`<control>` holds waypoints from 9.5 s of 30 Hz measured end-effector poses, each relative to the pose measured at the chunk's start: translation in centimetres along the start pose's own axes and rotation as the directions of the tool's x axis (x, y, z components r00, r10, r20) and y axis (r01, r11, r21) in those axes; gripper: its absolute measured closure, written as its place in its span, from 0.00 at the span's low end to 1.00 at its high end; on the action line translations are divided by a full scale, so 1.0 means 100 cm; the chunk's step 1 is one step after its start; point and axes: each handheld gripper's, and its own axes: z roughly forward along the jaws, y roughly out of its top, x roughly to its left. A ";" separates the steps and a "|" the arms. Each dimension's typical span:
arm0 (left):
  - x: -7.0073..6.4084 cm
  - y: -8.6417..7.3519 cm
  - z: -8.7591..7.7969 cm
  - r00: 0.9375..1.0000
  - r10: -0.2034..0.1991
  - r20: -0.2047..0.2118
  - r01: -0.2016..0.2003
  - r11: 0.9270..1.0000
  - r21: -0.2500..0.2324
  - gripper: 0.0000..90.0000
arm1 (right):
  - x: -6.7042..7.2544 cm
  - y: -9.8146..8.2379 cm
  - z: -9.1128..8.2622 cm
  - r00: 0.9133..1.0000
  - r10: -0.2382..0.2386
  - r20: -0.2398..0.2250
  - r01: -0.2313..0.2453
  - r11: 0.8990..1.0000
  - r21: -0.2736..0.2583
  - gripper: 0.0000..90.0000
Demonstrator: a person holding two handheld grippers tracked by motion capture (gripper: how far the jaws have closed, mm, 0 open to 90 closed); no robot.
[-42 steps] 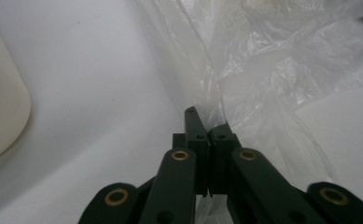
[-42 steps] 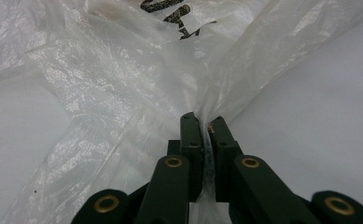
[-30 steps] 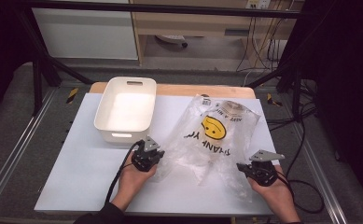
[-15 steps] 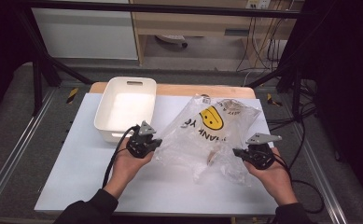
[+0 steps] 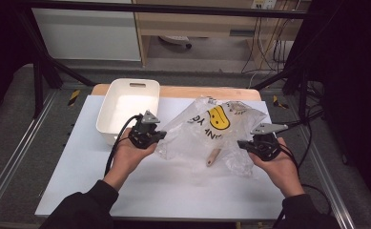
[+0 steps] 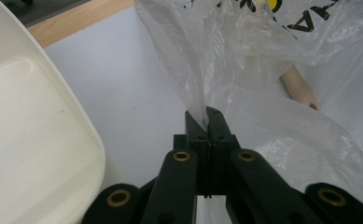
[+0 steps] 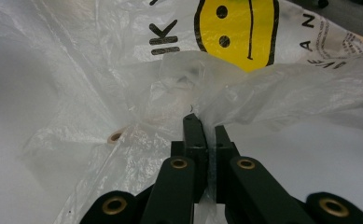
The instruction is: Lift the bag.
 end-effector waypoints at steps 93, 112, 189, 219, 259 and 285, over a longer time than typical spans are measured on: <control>0.089 0.117 -0.056 0.983 -0.172 -0.066 0.160 0.976 -0.149 1.00 | -0.098 0.132 -0.021 0.983 0.178 0.033 -0.170 0.971 -0.170 1.00; 0.106 0.129 -0.068 0.975 -0.193 -0.113 0.171 0.969 -0.177 1.00 | -0.104 0.164 -0.019 0.985 0.164 0.049 -0.153 0.971 -0.183 1.00; -0.013 -0.121 -0.032 0.973 -0.158 0.167 0.162 0.987 -0.006 1.00 | -0.005 -0.064 0.012 0.982 0.187 -0.022 -0.187 0.982 -0.027 1.00; -0.031 -0.137 -0.021 0.987 -0.076 0.142 0.059 0.990 0.126 1.00 | 0.008 -0.093 0.025 0.991 0.126 -0.037 -0.120 0.984 0.128 1.00; -0.018 -0.128 -0.050 0.977 -0.213 -0.008 0.209 0.963 -0.173 0.14 | 0.011 -0.073 0.025 0.969 0.233 0.077 -0.219 0.963 -0.154 0.05; 0.007 -0.120 -0.093 0.960 -0.277 -0.045 0.251 0.920 -0.301 0.11 | 0.009 -0.066 0.010 0.961 0.261 0.096 -0.229 0.939 -0.255 0.06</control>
